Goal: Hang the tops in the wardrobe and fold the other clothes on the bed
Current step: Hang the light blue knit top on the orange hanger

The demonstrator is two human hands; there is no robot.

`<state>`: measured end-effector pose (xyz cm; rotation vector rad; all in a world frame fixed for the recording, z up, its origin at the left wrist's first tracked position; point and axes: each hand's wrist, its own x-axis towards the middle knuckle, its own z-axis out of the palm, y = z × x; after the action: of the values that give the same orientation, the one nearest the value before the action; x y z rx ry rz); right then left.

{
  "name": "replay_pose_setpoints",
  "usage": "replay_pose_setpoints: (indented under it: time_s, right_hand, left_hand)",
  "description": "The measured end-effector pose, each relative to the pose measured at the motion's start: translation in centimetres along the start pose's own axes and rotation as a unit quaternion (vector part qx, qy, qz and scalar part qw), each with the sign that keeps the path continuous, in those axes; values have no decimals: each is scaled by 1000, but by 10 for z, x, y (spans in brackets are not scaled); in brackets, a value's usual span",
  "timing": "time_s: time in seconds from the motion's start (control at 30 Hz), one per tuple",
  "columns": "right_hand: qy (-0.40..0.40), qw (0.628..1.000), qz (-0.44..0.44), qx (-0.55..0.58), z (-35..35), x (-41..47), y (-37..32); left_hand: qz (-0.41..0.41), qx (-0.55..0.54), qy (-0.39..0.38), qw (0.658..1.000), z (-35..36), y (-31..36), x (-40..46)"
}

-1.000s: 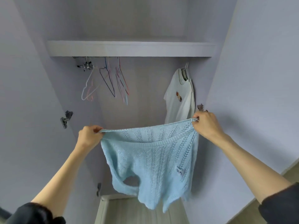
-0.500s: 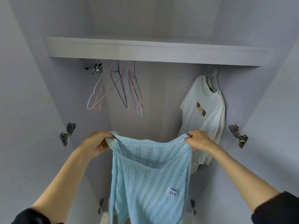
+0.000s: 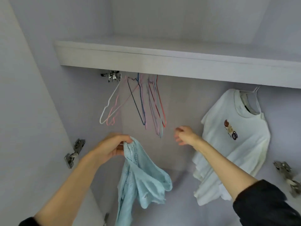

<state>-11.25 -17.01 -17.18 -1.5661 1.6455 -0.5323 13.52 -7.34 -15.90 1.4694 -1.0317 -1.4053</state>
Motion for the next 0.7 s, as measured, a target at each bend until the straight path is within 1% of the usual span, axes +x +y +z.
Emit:
replay_pose_setpoints:
  time_s: [0.03,0.07,0.13,0.23,0.33,0.4,0.43,0.5,0.53,0.63,0.7]
  right_hand:
    - [33,998,-18,48,1,10,-13]
    - [51,996,-36,67,3,21,-26]
    - [57,995,-49,67,8,40,-45]
    - [61,997,-30,45,19,63,-55]
    - [104,993,-32,37,26,73,-55]
    - [105,990,-24,88,26,76,-55]
    - [84,984,-17,154,26,77,-56]
    - [58,955,-4,291,22,78,-61]
    - [66,944,-10,322,19,78,-63]
    - [132,943,-57,301,8,74,-62]
    - [153,932,-75,320,2,66,-57]
  left_hand:
    - [4,19,3,1000,2,2,1]
    - [10,41,7,999,4,5,1]
    - [20,66,17,997,5,11,3]
    - [35,60,39,997,0,21,7]
    - [46,47,54,996,-6,29,8]
    - [45,44,60,996,-8,31,8]
    - [41,47,62,996,-8,31,8]
    - [35,48,67,996,-8,31,7]
    - [34,46,69,996,-8,31,7]
    - [29,49,69,996,-6,28,4]
    - [24,58,66,996,-5,26,1]
